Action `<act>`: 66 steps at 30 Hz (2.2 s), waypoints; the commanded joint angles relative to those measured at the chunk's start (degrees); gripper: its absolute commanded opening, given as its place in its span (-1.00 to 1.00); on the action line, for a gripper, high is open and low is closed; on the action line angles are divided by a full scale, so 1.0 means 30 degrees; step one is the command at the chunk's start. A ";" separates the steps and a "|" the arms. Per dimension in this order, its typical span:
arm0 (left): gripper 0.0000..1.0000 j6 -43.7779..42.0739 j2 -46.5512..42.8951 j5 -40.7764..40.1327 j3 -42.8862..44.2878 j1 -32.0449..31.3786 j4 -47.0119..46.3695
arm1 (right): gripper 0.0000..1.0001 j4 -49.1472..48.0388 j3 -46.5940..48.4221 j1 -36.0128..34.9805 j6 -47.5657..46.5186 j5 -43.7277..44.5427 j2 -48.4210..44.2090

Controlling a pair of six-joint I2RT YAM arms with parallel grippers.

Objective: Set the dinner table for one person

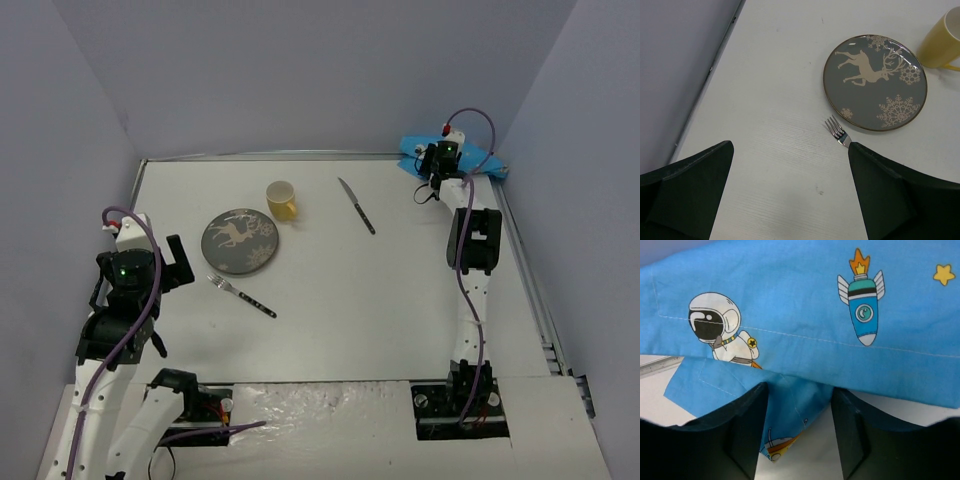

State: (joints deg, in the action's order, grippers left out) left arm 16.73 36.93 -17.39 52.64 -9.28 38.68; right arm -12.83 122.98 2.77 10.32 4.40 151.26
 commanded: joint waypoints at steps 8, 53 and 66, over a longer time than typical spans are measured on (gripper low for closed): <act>0.94 -0.0216 -0.0244 0.0288 0.0381 0.0133 -0.0940 | -1.00 -0.1258 -0.1526 -0.0162 -0.0272 -0.0956 -0.4133; 0.94 0.1805 0.1345 0.8283 0.6314 -0.0951 0.1495 | -1.00 0.4491 -1.0521 -0.7106 0.5101 -1.7000 -3.0517; 0.94 0.2072 0.1049 0.9414 0.4886 -0.0951 0.1392 | -0.94 0.9144 -2.0467 -0.7065 0.2936 -0.0092 -3.6313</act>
State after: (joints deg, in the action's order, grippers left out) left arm 22.53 39.65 8.13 70.38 -11.94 45.46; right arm 8.50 70.96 -18.47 20.23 -23.66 44.46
